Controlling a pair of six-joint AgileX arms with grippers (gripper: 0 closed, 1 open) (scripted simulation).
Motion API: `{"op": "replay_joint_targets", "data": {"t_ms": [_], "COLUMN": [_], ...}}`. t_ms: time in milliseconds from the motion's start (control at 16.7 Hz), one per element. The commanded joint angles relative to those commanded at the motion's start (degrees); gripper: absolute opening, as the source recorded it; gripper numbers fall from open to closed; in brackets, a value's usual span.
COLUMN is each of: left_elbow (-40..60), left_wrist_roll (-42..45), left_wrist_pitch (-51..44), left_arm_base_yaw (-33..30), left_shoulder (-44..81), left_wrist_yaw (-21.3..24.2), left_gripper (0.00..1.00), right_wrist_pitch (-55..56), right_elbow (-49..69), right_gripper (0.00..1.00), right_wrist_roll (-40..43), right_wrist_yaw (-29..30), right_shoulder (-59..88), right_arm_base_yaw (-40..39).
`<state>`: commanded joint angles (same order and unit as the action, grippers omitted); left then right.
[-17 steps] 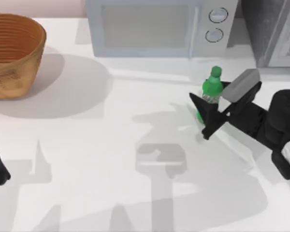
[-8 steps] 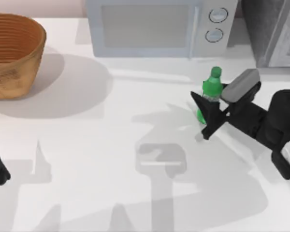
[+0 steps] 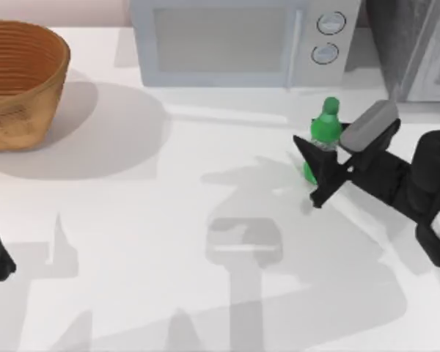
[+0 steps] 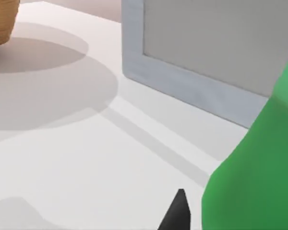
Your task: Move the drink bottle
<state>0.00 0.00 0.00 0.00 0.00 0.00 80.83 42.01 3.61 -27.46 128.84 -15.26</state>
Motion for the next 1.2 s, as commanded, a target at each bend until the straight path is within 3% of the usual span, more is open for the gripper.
{"op": "replay_joint_targets", "data": {"t_ms": [360, 900, 1200], "left_elbow": [0.00, 0.00, 0.00], "left_wrist_roll": [0.00, 0.00, 0.00], "left_wrist_pitch": [0.00, 0.00, 0.00], "left_arm_base_yaw": [0.00, 0.00, 0.00], "left_shoulder": [0.00, 0.00, 0.00], "left_wrist_yaw": [0.00, 0.00, 0.00], "left_gripper": [1.00, 1.00, 1.00], "right_wrist_pitch": [-15.65, -55.83, -71.20], "right_elbow": [4.90, 12.36, 14.95], "right_gripper": [0.00, 0.00, 0.00], "right_wrist_roll": [11.97, 36.89, 46.72], "right_wrist_yaw": [-14.04, -42.27, -53.49], "right_shoulder": [-1.34, -6.64, -10.39], "right_arm_base_yaw": [12.96, 44.01, 55.82]}}
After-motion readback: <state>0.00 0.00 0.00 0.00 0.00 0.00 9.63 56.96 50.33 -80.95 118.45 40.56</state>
